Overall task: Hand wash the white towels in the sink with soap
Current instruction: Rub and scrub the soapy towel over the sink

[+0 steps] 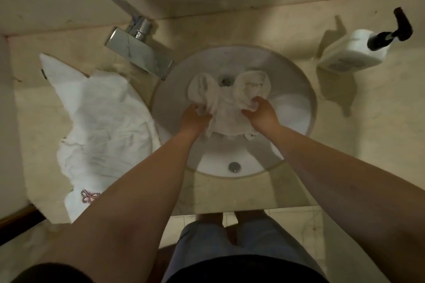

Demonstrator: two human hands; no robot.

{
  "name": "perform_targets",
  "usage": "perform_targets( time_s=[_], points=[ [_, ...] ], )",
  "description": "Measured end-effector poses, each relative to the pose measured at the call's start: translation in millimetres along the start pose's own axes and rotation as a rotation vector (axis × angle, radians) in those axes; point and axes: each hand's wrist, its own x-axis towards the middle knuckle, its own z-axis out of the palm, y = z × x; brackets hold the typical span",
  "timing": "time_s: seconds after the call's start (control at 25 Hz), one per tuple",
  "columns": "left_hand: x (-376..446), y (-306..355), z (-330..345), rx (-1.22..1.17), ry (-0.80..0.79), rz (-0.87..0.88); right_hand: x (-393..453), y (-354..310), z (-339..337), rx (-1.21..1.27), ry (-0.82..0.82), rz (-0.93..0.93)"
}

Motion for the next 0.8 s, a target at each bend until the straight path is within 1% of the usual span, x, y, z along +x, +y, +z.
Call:
perform_targets(
  time_s=[0.16, 0.28, 0.32, 0.36, 0.4, 0.48, 0.56, 0.64, 0.72, 0.8],
  points=[
    [11.1, -3.8, 15.9, 0.08, 0.004, 0.098, 15.2, 3.9, 20.0, -0.072, 0.06, 0.019],
    [20.1, -4.3, 21.1, 0.118, 0.077, 0.111, 21.9, 2.3, 27.6, -0.319, 0.1, 0.032],
    [23.8, -4.5, 21.9, 0.154, 0.106, 0.136, 24.3, 3.6, 30.2, -0.322, 0.116, 0.002],
    [27.6, -4.4, 22.3, 0.197, 0.118, 0.169, 23.2, 4.3, 32.1, -0.26, 0.132, -0.041],
    [29.7, -4.2, 22.7, 0.204, 0.115, 0.18, 21.5, 5.9, 34.2, -0.139, 0.146, -0.076],
    [28.0, -0.7, 21.4, 0.112, 0.075, 0.142, 14.9, 8.2, 35.7, 0.147, 0.183, -0.072],
    [27.7, -0.1, 23.4, -0.027, 0.074, 0.072, 8.9, 9.4, 35.1, 0.363, 0.169, -0.027],
    [20.2, 6.5, 22.8, -0.22, 0.06, -0.03, 2.8, 5.9, 29.6, 0.426, 0.138, 0.03],
    [11.9, 11.7, 19.5, -0.366, 0.008, -0.113, -3.3, 5.5, 22.4, 0.409, 0.153, 0.033],
    [0.8, 14.3, 11.4, -0.417, -0.006, -0.101, -12.4, 6.9, 14.0, 0.344, 0.217, -0.012]
  ],
)
